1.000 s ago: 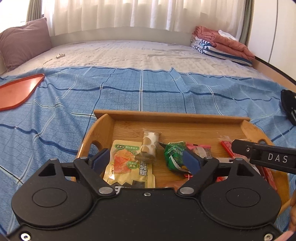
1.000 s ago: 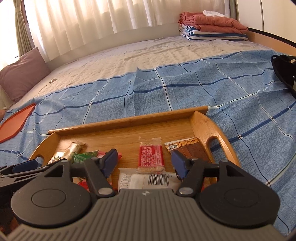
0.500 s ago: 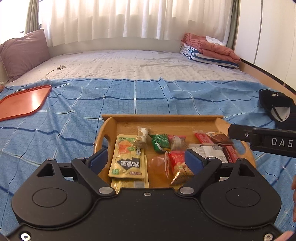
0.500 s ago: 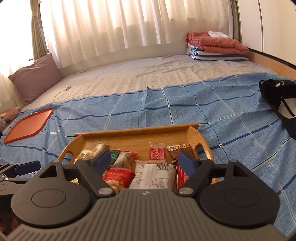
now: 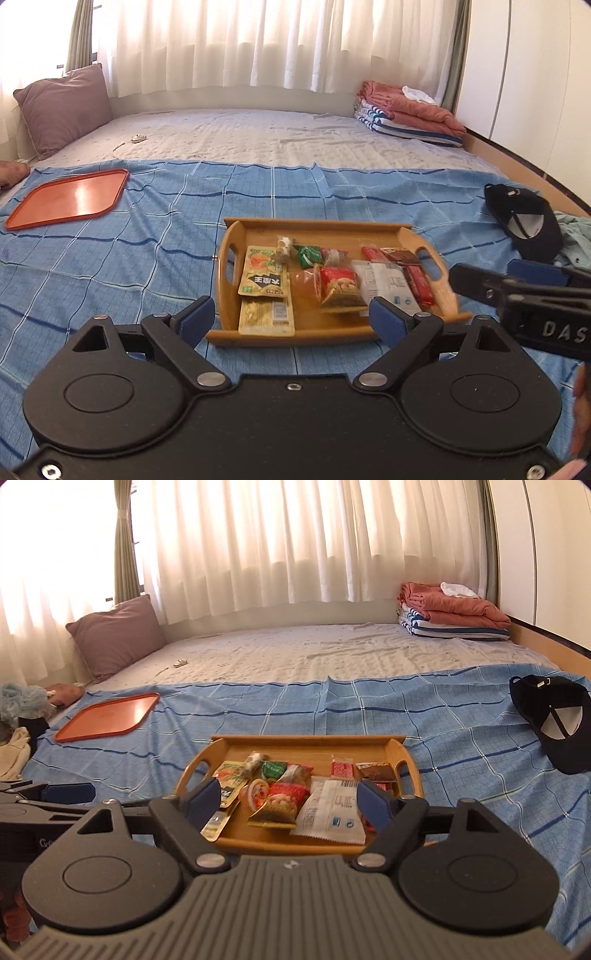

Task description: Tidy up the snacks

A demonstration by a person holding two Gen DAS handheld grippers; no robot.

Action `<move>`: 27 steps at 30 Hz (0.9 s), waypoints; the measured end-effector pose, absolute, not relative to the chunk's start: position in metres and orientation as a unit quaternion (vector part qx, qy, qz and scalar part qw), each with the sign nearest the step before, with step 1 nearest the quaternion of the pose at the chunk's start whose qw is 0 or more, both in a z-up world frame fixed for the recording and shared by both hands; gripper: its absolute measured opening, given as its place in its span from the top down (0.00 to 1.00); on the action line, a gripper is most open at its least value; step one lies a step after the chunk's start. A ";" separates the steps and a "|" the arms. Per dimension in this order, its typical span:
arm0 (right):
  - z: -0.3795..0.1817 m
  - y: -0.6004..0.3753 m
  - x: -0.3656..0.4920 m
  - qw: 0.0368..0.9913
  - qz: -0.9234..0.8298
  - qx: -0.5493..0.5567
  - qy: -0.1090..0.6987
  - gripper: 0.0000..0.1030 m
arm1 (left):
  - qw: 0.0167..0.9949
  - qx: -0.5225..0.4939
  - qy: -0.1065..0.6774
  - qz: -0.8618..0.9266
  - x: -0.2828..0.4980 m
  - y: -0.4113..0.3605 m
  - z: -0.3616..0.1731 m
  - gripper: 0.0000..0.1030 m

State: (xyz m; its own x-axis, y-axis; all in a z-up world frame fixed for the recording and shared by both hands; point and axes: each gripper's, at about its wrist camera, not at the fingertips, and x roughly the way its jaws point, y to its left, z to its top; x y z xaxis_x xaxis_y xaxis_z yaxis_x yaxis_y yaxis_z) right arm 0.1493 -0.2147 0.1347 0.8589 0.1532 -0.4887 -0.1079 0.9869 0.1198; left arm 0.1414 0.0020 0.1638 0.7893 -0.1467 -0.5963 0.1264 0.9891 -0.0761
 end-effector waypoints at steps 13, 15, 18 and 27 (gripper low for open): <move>0.160 -0.216 0.063 0.975 0.073 0.024 0.207 0.13 | 0.951 -0.029 0.294 -0.088 0.053 0.020 0.194 0.11; 0.160 -0.216 0.049 0.978 0.076 0.017 0.196 0.12 | 0.955 -0.029 0.279 -0.096 0.038 0.022 0.193 0.08; 0.153 -0.216 0.031 0.980 0.076 0.011 0.183 0.11 | 0.959 -0.036 0.263 -0.095 0.018 0.026 0.185 0.05; 0.110 -0.216 0.006 0.980 0.068 0.003 0.186 0.11 | 0.957 -0.040 0.281 -0.068 0.006 0.039 0.130 0.05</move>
